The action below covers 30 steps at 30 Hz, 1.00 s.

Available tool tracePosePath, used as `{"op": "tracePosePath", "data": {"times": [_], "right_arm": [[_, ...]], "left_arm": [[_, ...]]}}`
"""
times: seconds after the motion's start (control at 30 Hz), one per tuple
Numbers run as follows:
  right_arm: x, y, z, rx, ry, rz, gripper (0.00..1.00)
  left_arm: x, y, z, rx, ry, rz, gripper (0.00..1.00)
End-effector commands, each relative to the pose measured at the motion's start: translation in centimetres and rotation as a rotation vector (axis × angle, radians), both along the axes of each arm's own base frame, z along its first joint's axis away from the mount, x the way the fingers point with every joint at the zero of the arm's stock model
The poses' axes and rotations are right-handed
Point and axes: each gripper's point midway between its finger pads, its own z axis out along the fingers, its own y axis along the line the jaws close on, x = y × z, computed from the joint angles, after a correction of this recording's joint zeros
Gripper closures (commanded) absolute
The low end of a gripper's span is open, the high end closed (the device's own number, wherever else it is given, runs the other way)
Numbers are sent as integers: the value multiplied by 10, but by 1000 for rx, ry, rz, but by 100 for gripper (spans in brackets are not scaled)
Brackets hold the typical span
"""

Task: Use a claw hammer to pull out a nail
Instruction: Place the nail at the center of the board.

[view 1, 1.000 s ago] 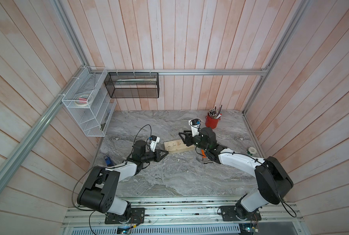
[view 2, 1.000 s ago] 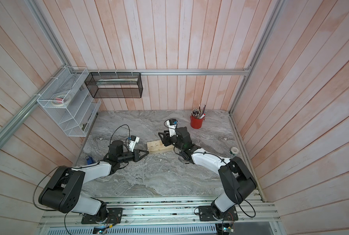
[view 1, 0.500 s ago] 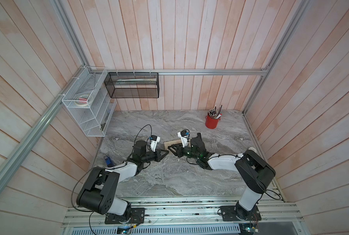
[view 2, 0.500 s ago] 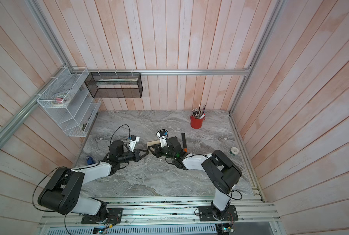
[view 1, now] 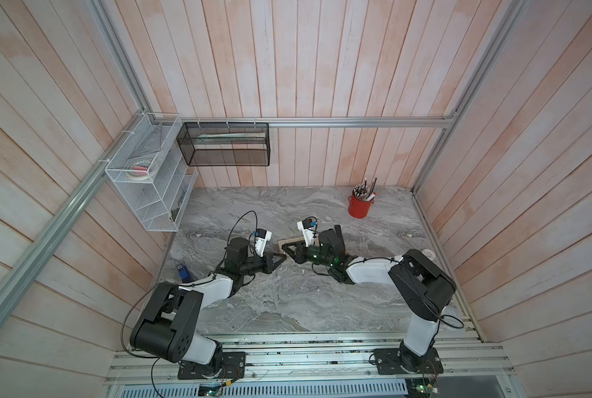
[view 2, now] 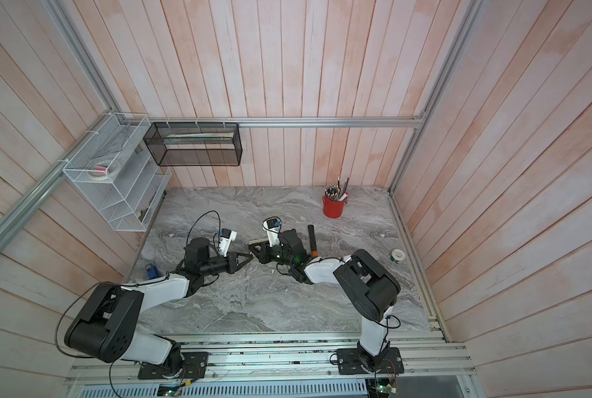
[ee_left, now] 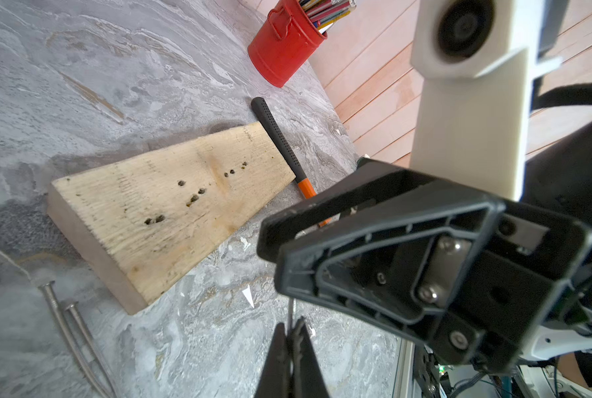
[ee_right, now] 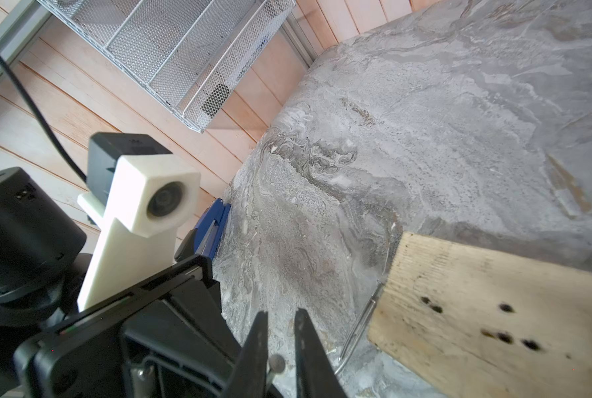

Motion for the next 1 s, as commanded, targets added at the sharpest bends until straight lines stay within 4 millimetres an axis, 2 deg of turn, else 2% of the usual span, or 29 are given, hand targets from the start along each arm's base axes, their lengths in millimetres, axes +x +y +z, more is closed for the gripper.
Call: {"op": "tracePosePath", "data": {"times": [0.0,0.2,0.27,0.3,0.33,0.37,0.4,0.5,0.63,0.8,0.97], "right_arm": [[-1,8,-1,-3,1,21,82],[-1,10,-5,-24,10,34,81],[-1,10,-5,-26,8,35,91],[-1,10,-4,-24,5,34,94],[-1,10,-4,-26,4,34,98],[-1,9,-4,-28,3,30,100],[0,9,-4,-29,2,26,100],[1,8,-2,-35,-7,18,100],[4,5,-4,-56,-19,-2,100],[11,-3,-9,-89,-29,-33,100],[14,-1,-19,-123,-43,-53,100]], "left_arm": [[0,-1,-1,3,-23,-5,100],[1,0,0,3,-24,1,100],[1,0,-1,5,-22,5,100],[1,1,-1,7,-21,9,98],[1,1,-1,8,-20,12,87],[2,1,-2,10,-19,15,85],[2,2,-1,10,-20,16,85],[1,4,-2,11,-19,25,71],[1,7,-3,14,-13,40,58],[-2,14,-6,17,-5,56,57],[-5,26,-6,2,-1,93,55]]}}
